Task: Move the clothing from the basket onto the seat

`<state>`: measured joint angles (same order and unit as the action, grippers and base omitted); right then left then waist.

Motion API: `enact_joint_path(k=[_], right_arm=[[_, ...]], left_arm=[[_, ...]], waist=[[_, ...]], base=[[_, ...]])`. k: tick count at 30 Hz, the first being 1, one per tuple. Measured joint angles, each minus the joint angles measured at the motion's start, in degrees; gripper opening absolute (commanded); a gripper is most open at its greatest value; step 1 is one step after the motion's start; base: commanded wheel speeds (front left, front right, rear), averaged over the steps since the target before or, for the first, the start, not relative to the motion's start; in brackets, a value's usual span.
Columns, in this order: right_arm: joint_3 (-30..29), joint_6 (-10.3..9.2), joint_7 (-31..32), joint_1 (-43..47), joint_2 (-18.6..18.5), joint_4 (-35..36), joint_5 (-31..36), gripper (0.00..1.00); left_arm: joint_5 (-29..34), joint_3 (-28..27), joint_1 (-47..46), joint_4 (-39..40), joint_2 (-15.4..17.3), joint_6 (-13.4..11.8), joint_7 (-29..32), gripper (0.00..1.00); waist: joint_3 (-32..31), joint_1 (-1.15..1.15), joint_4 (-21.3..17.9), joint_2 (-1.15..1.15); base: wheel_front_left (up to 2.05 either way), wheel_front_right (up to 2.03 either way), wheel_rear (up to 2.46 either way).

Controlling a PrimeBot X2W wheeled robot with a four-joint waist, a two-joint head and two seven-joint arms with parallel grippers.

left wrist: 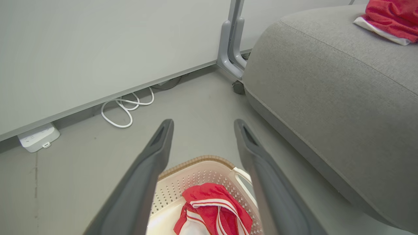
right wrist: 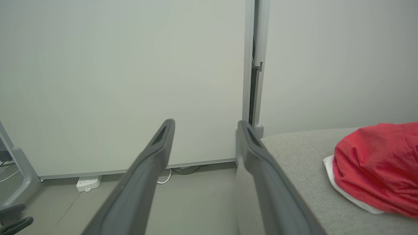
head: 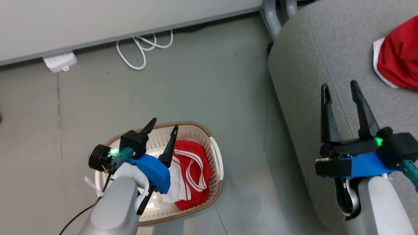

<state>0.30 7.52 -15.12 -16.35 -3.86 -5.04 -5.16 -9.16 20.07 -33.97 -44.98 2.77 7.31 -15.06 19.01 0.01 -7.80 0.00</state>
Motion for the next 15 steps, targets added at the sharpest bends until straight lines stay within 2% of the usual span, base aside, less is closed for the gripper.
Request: enact_joint_path(k=[15], right_arm=[[1.44, 0.0, 0.0, -7.95, 0.21, 2.22, -0.25, 1.0]], left_arm=[[-3.97, 12.45, -13.0, -19.35, 0.02, 0.03, 0.21, 1.0]], waist=[[14.28, 0.0, -4.06, 0.0]], base=[[0.0, 0.0, 0.0]])
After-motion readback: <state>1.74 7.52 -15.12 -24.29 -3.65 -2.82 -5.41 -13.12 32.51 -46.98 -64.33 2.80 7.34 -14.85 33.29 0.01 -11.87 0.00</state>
